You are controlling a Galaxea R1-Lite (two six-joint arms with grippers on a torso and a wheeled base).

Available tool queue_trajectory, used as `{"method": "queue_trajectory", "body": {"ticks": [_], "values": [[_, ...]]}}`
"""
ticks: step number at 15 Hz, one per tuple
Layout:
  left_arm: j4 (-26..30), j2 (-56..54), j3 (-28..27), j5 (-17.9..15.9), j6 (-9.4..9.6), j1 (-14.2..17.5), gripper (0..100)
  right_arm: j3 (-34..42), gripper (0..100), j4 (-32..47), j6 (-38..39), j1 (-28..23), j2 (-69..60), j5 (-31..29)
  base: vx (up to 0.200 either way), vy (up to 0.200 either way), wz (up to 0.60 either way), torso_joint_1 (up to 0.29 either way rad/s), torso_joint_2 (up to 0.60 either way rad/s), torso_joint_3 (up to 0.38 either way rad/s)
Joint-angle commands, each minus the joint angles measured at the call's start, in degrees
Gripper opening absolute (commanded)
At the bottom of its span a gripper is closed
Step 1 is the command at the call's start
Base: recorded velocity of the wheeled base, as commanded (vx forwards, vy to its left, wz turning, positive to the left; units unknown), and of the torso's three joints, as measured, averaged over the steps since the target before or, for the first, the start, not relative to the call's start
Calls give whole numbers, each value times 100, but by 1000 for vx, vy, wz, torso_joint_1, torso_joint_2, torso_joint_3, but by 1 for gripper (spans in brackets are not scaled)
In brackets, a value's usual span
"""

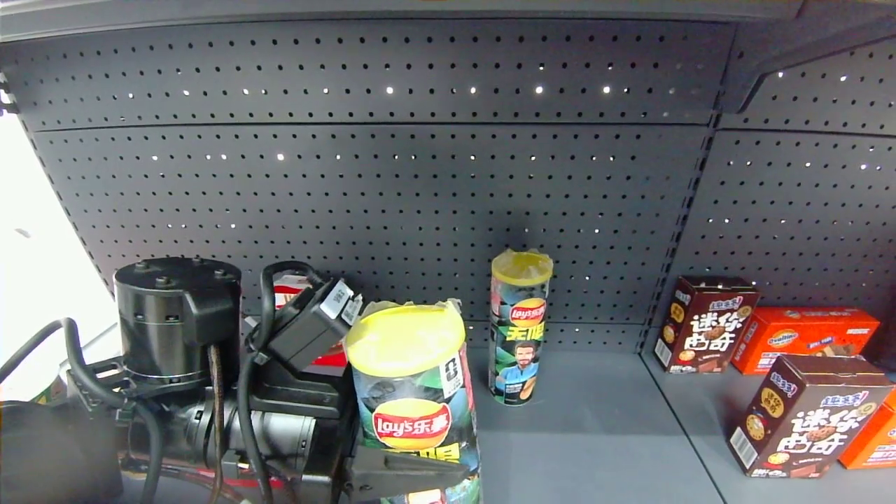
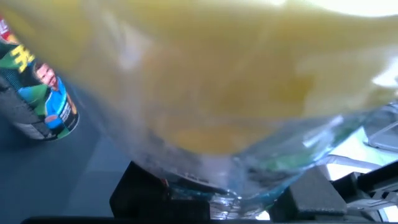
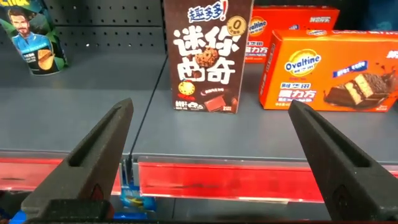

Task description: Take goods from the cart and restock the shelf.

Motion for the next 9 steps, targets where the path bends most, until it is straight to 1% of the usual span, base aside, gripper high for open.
{"method": "queue_trajectory", "body": {"ticks": [1,3,4,5,6,8,9], "values": [[-11,-10,-30,0,11,4,0,0,100,-1,-2,0,9,1,0,0,0,0,0,0],[-213,-36,40,0,11,-5,0,0,100,-1,-2,0,9,1,0,0,0,0,0,0],[-354,-89,172,61,2,4,0,0,100,-1,-2,0,9,1,0,0,0,0,0,0],[-354,-115,224,96,2,12,0,0,100,-1,-11,0,9,9,0,0,0,0,0,0],[-354,-212,471,272,2,21,0,0,100,-1,-37,0,9,18,0,0,0,0,0,0],[-372,-212,629,307,2,74,0,-9,100,8,-178,9,9,115,0,0,0,0,0,0],[-477,-54,743,307,19,144,0,-18,100,-1,403,-18,167,-78,0,0,0,0,0,0]]}}
